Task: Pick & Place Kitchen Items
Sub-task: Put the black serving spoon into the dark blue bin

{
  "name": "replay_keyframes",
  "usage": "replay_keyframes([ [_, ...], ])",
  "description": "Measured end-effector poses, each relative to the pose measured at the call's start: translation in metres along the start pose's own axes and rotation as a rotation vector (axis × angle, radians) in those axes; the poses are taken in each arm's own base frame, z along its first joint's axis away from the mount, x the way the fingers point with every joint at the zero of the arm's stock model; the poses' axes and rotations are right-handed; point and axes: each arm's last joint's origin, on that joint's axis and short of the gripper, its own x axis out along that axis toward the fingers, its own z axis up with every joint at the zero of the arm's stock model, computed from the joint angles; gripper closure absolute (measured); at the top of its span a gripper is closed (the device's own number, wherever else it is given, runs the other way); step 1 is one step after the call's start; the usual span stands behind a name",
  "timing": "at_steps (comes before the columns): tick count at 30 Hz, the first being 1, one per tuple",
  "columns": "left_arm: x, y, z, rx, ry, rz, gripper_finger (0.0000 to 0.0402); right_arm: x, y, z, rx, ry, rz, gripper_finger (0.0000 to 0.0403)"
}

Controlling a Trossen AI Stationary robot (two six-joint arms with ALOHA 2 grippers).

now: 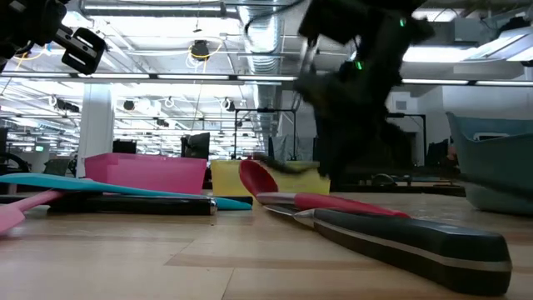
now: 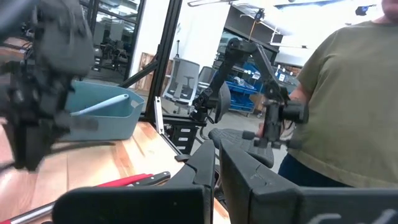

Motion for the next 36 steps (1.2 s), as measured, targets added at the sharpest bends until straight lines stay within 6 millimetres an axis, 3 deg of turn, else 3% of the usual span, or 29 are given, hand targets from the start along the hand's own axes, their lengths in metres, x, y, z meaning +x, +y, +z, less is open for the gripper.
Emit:
replay_keyframes([
  [5, 0.000, 0.000, 0.000, 0.000, 0.000, 0.000, 0.0394, -0.051, -0.004, 0.018, 0.031, -0.090, 0.118, 0.0341],
  [9, 0.000, 0.000, 0.000, 0.000, 0.000, 0.000, 0.0394, -0.101, -0.020, 0.021, 0.059, -0.065, 0.186, 0.0341],
  [14, 0.000, 0.000, 0.000, 0.000, 0.000, 0.000, 0.0394, -0.149, -0.048, -0.005, 0.075, 0.144, 0.167, 0.0341],
  [21, 0.000, 0.000, 0.000, 0.000, 0.000, 0.000, 0.0394, -0.201, -0.082, -0.048, 0.122, 0.388, 0.115, 0.0341],
  [28, 0.000, 0.000, 0.000, 0.000, 0.000, 0.000, 0.0394, -0.229, -0.097, -0.078, 0.176, 0.521, 0.095, 0.0341],
  [36, 0.000, 0.000, 0.000, 0.000, 0.000, 0.000, 0.0394, -0.228, -0.089, -0.104, 0.147, 0.637, -0.050, 0.0341],
])
